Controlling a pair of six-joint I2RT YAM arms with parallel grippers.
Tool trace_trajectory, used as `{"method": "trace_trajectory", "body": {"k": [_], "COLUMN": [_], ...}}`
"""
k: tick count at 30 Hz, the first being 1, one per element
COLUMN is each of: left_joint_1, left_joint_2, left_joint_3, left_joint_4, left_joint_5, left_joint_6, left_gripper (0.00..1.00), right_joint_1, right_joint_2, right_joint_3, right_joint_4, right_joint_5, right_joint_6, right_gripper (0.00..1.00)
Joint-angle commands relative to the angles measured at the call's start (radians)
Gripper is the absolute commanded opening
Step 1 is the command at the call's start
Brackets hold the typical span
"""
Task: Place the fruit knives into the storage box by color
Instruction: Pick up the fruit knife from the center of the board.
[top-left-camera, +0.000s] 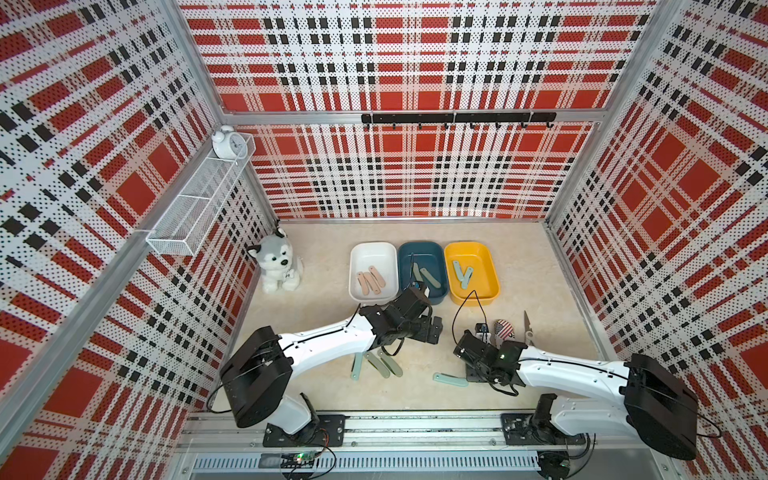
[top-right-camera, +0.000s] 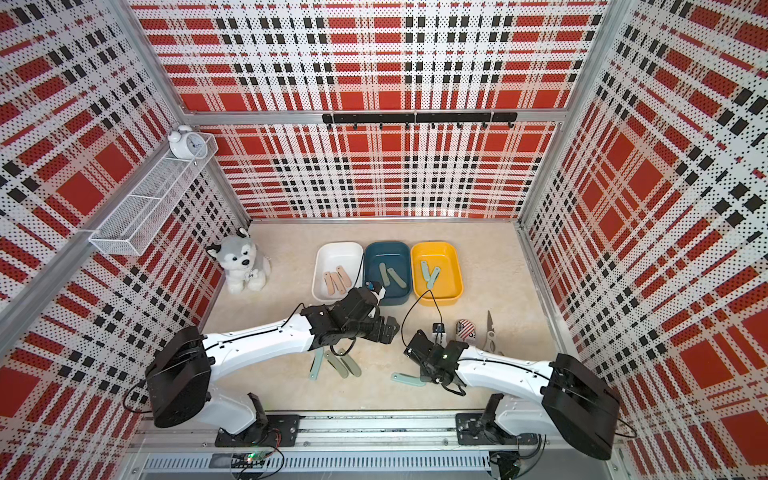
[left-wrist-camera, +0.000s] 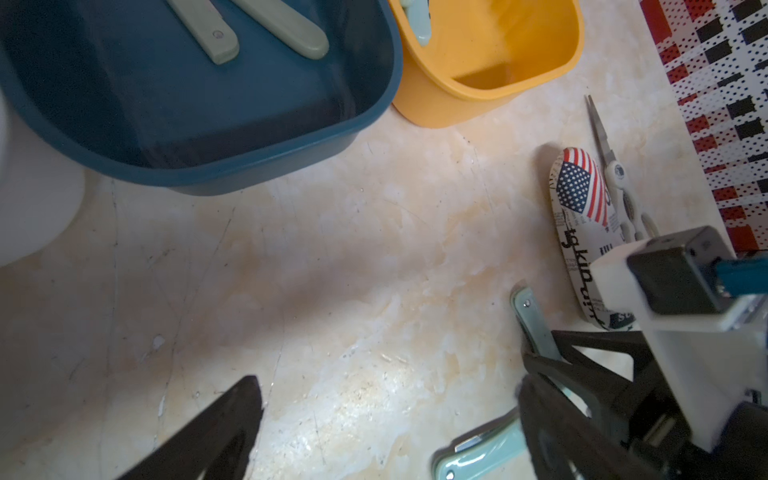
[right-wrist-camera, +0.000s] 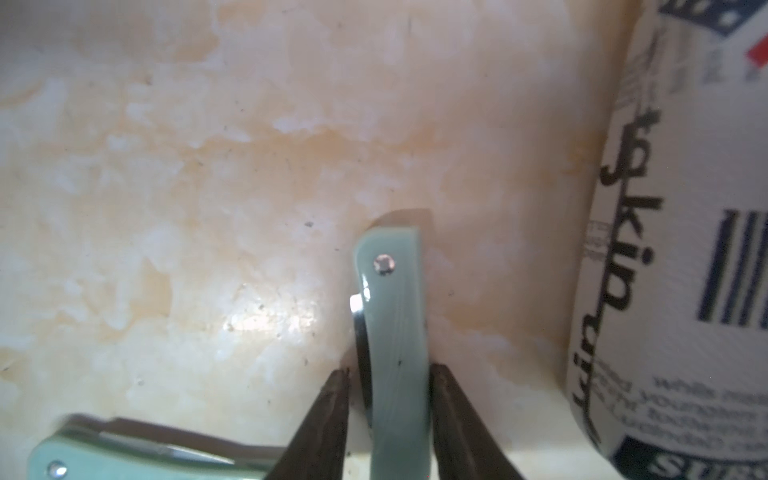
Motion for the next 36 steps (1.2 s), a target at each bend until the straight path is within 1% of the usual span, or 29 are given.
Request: {"method": "trace_trajectory", "body": {"k": [1,2,4,6,9,13,17,20,25,28,32,36], "left_joint_1": [0.007,0.008,0.008,0.011,0.013,0.016,0.021,0.036,0.078,0.097,0.11,0.117], "left_joint_2": [-0.028,-0.03,-0.034,-0.042,-0.05,-0.056,-0.064,-0.078,-0.111,-0.126,-0.132,-0.139], "left_joint_3": [-0.02,-0.021,-0.023,-0.024,-0.026,-0.025,-0.022,-0.025,-0.042,-0.049,-0.053,-0.052], "left_joint_4": [0.02,0.02,0.02,0.021,0.02,0.02,0.018,0.017,0.015,0.015,0.013,0.003], "left_joint_5": [-0.005,-0.005,-0.007,-0.01,-0.013,-0.013,-0.014,-0.016,-0.008,-0.003,-0.001,-0.002], "left_joint_6": [0.015,0.015,0.013,0.011,0.008,0.007,-0.001,-0.012,-0.028,-0.033,-0.035,-0.036], "left_gripper": [0.98,0.98,0.98,0.98,0.98,0.98,0.98,0.98,0.98,0.98,0.98,0.98], "right_joint_1": [0.0,0.0,-0.001,-0.001,-0.002,-0.002,-0.018,-0.075,-0.194,-0.292,-0.425,-0.513], "right_joint_2": [0.046,0.047,0.042,0.036,0.029,0.021,-0.002,-0.017,0.005,0.06,0.179,0.328], "right_joint_3": [0.008,0.018,0.029,0.038,0.044,0.063,0.138,0.209,0.336,0.424,0.549,0.665], "right_joint_4": [-0.007,-0.014,-0.022,-0.035,-0.047,-0.072,-0.125,-0.138,-0.129,-0.09,-0.012,0.065], "right_joint_5": [-0.003,0.001,0.008,0.021,0.031,0.044,0.069,0.077,0.082,0.074,0.036,-0.013], "right_joint_6": [-0.009,-0.017,-0.028,-0.032,-0.035,-0.045,-0.082,-0.137,-0.29,-0.41,-0.572,-0.648], "right_gripper": [0.3,0.28,0.25,0.2,0.17,0.16,0.16,0.15,0.16,0.16,0.16,0.16]}}
